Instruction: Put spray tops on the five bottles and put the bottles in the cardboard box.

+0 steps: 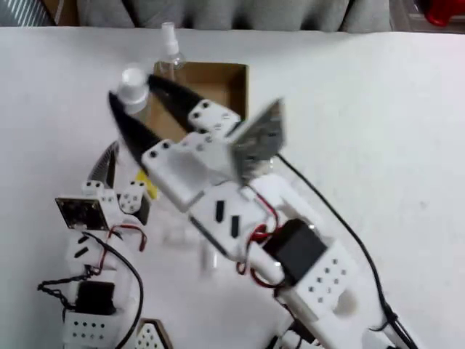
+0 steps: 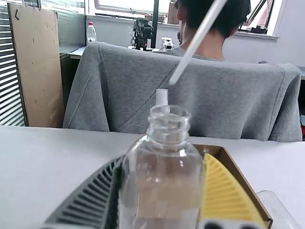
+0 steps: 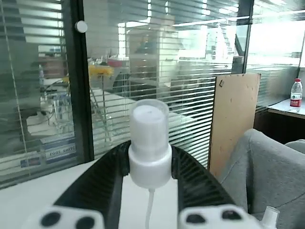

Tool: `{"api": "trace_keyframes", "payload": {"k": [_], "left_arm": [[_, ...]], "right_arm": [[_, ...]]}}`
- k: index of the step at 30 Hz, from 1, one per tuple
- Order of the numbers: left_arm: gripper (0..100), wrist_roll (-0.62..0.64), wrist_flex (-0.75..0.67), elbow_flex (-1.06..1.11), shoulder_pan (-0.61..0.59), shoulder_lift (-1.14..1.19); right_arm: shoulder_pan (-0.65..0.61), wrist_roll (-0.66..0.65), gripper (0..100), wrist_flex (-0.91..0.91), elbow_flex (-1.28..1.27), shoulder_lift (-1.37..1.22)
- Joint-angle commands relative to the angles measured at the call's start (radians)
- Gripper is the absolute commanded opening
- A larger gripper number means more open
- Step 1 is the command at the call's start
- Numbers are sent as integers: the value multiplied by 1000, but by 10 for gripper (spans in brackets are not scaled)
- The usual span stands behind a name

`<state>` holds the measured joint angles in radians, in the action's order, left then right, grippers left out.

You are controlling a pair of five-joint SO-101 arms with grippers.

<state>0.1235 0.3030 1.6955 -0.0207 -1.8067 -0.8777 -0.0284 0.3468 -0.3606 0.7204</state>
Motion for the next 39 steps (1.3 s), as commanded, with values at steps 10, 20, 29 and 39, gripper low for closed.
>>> {"api": "trace_keyframes", "payload": {"k": [10,20,29,39], "left_arm": [[20,8,-14,-2,1,-19],[20,8,-12,-2,1,-19],[20,8,2,-2,1,-19],[20,8,2,-2,1,-19]], "right_arm": [[-12,-26,15,242,238,-81],[-10,-26,15,236,241,-150],[-12,-28,19,242,235,-272],[-33,-35,126,265,242,-314]]}}
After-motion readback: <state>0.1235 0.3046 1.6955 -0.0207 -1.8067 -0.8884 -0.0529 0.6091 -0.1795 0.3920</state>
